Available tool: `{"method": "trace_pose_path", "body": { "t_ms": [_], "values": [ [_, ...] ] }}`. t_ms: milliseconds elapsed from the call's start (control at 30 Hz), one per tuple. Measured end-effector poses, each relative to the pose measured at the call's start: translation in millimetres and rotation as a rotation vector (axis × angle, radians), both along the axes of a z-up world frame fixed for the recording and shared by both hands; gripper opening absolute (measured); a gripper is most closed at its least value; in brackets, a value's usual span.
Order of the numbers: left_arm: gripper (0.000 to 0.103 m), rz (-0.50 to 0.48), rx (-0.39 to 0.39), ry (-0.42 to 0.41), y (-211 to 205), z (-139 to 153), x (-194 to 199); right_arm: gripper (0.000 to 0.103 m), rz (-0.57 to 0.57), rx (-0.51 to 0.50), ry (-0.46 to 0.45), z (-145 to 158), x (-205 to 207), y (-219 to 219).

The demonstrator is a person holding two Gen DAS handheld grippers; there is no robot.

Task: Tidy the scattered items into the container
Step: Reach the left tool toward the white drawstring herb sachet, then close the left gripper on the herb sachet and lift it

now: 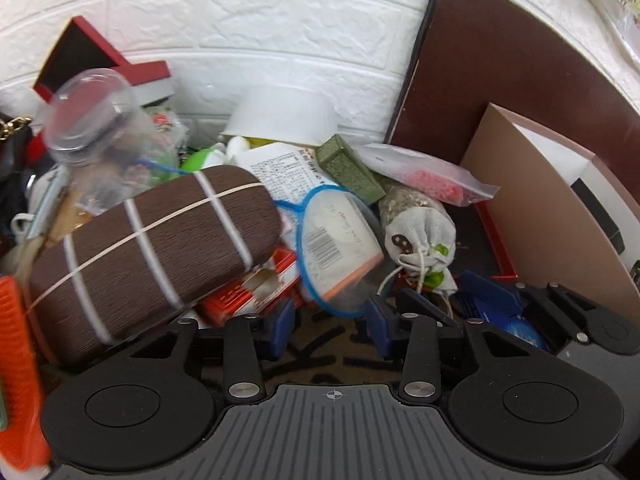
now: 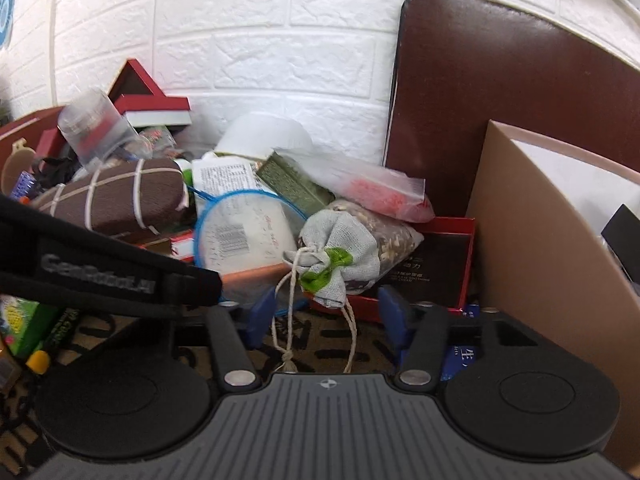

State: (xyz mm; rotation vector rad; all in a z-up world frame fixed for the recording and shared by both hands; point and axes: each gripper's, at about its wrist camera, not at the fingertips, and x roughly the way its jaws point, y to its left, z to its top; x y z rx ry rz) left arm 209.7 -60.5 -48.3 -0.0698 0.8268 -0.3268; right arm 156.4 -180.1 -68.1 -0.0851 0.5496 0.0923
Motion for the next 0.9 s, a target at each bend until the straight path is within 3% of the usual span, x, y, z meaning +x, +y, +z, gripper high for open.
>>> {"method": "trace_pose_path", "body": {
  "t_ms": [133, 200, 233, 467, 633, 900],
  "values": [
    [0.054, 0.03, -0.047, 0.043, 2, -9, 15, 0.05, -0.005, -0.031, -0.036, -2, 4, 3],
    [0.044, 0.036, -0.033, 0.047, 0, -12, 20, 0.041, 0.0, -0.038, -0.04, -3, 8, 3],
    [0.031, 0.033, -0.021, 0.046, -2, -13, 21, 0.038, 0.006, -0.039, -0.04, -3, 10, 2],
    [0.006, 0.03, -0.017, 0.036, -1, -8, 5, 0.029, 0.059, -0.015, -0.043, -2, 4, -3],
    [0.0, 0.007, -0.033, 0.029, -2, 6, -26, 0.027, 0.115, 0.016, -0.042, 7, -18, -6],
    [0.0, -0.016, -0.054, 0.04, 10, 20, -107, 0.027, 0.199, 0.045, -0.012, 22, -90, -5]
  ]
}}
